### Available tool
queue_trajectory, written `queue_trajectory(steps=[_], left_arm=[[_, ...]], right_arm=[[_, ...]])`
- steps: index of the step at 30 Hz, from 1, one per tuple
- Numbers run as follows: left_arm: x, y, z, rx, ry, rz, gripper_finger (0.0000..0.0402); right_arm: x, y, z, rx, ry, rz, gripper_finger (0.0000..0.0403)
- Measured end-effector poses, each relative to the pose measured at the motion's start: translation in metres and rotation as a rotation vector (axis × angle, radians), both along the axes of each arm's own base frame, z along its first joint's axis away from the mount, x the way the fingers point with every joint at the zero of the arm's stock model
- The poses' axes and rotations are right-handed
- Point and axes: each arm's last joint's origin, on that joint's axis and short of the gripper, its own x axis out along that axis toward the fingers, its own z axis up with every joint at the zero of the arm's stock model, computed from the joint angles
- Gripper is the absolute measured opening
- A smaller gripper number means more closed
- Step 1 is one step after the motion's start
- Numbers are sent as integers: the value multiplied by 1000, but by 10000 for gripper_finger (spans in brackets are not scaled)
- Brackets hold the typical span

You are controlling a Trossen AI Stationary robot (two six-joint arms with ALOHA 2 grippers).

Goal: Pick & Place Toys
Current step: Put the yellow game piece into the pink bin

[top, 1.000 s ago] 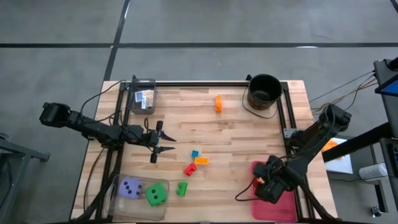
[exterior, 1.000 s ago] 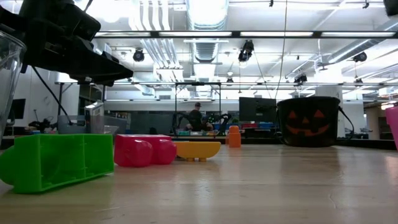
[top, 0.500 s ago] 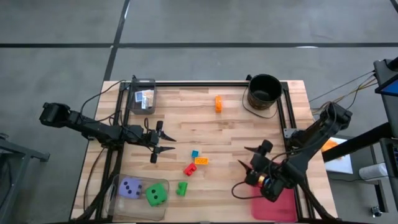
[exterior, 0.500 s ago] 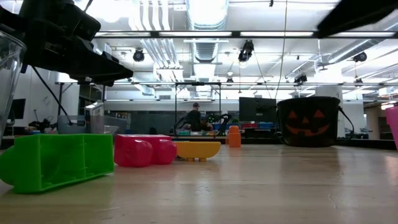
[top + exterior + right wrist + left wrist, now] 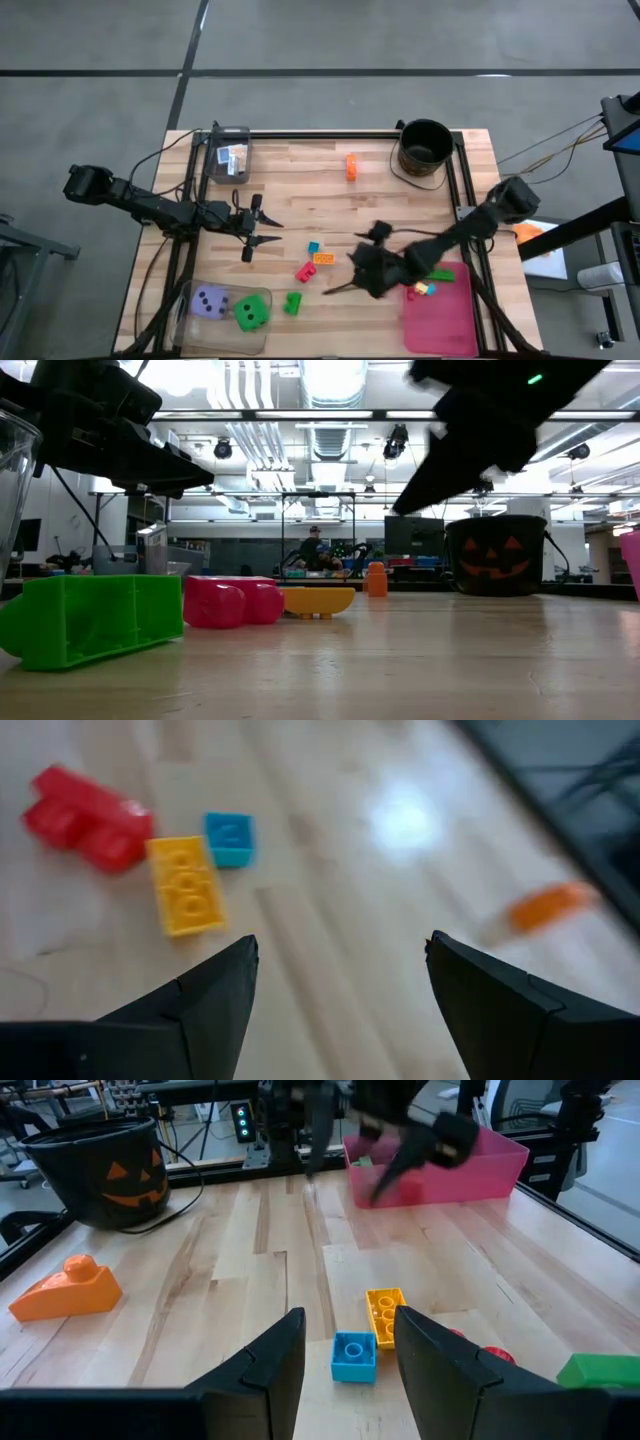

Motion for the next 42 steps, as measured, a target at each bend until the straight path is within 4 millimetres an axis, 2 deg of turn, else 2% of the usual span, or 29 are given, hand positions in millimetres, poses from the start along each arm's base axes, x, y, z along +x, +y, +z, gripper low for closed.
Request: queue_trajectory(steps=[4, 13, 21, 26, 29, 32, 37, 42], left_arm=[[0, 0, 0, 0, 0, 0, 158], [0, 0, 0, 0, 2, 0, 158], [0, 0, -1, 1, 6, 0, 158], [0, 0, -1, 1, 8, 0, 158], [0, 0, -1, 1, 8, 0, 158], [0, 0, -1, 1, 8, 0, 158], [0, 0, -1, 1, 7, 0, 158], [0, 0, -1, 1, 7, 0, 157]], right_arm=[[29, -12, -12, 93, 88, 129, 289], [81, -34, -24, 250, 225, 340, 289], [111, -47, -53, 338, 339, 390, 289], [117, -50, -65, 365, 409, 383, 288], [117, -47, -64, 361, 411, 390, 275], [114, -43, -57, 356, 404, 400, 239], [104, -35, -45, 343, 433, 420, 138], [93, -22, -36, 327, 483, 464, 133]])
